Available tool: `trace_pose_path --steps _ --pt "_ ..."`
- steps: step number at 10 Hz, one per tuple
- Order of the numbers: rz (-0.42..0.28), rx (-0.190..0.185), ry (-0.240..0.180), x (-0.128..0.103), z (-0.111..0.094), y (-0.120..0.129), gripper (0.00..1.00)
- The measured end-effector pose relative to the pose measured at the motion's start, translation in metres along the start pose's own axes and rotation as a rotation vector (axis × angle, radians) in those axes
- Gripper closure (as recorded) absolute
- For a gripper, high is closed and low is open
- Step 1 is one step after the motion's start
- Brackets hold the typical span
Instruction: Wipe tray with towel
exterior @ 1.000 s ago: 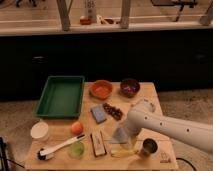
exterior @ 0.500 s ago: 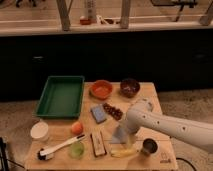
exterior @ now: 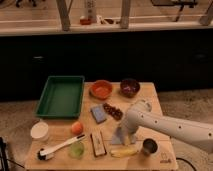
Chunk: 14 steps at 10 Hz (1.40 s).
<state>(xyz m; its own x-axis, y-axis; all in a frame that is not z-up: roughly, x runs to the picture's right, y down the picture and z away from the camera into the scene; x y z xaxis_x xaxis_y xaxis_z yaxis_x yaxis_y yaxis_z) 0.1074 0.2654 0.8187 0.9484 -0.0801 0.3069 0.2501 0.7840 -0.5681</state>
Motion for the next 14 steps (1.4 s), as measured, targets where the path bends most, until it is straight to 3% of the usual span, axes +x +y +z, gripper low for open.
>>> trace_pose_path --steps 4,10,12,14 --pt "-0.002 -0.011 0.001 0.0 -0.005 0.004 1.0" --pt "-0.006 -0.007 0.005 0.0 -0.008 0.004 1.0" --pt "-0.011 0.0 0.014 -0.002 -0.024 0.0 1.0" --pt "-0.022 0.012 0.022 -0.007 -0.054 -0.005 1.0"
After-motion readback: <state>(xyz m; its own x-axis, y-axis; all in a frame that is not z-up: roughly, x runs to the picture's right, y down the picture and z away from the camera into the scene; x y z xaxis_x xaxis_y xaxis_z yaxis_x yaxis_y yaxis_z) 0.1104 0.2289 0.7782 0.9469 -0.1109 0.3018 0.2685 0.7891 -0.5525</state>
